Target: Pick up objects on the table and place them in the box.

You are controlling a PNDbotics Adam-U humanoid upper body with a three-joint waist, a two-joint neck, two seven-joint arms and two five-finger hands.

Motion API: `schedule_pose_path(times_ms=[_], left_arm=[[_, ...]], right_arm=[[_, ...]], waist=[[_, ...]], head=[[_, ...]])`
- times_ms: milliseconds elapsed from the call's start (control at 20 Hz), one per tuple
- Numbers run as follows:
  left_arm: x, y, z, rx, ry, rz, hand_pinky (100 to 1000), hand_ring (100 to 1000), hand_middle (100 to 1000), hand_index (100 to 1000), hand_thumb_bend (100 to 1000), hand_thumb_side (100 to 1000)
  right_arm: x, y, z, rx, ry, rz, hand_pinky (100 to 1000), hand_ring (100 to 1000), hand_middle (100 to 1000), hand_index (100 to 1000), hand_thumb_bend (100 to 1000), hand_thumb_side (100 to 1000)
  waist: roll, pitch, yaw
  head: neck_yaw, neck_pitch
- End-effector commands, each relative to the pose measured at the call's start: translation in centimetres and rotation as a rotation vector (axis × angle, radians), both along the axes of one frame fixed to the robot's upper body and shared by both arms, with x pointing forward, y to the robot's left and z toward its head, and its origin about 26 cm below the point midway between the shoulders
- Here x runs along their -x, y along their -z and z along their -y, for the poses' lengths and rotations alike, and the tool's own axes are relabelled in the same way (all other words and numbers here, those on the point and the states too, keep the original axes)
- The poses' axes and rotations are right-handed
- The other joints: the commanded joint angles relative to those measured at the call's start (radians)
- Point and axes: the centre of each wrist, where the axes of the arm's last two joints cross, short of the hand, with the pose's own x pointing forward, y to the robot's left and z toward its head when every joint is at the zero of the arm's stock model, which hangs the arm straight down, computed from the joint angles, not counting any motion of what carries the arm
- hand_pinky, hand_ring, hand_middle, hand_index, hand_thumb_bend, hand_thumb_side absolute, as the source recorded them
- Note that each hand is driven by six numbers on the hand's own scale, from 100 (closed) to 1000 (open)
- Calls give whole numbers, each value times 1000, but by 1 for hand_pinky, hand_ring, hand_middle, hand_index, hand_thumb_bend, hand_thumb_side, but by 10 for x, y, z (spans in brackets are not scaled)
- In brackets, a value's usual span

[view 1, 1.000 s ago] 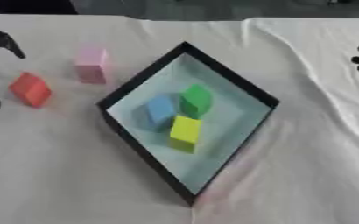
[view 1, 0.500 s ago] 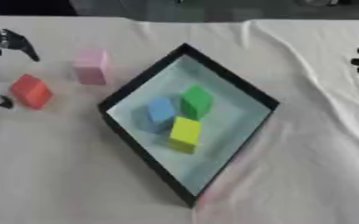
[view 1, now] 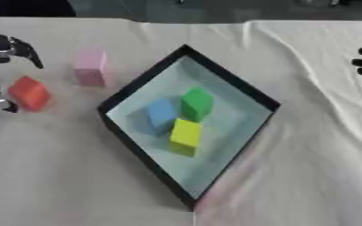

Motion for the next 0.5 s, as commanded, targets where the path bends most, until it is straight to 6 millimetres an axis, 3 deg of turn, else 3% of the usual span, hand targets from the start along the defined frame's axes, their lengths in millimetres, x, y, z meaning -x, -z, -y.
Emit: schedule_pose_path(times_ms=[50, 500], left_arm=[[-1, -12, -8, 3, -32, 42, 866, 865, 790, 811, 706, 100], [-10, 2, -10, 42, -65, 68, 857, 861, 786, 807, 666, 100]], right_arm=[[0, -11, 1, 12, -5, 27, 887, 756, 741, 789, 100, 584], [-1, -9, -3, 15, -19, 18, 889, 758, 743, 791, 100, 599]], waist=[[-8, -7, -3], [-13, 3, -13]], head=[[7, -14], [17, -21]])
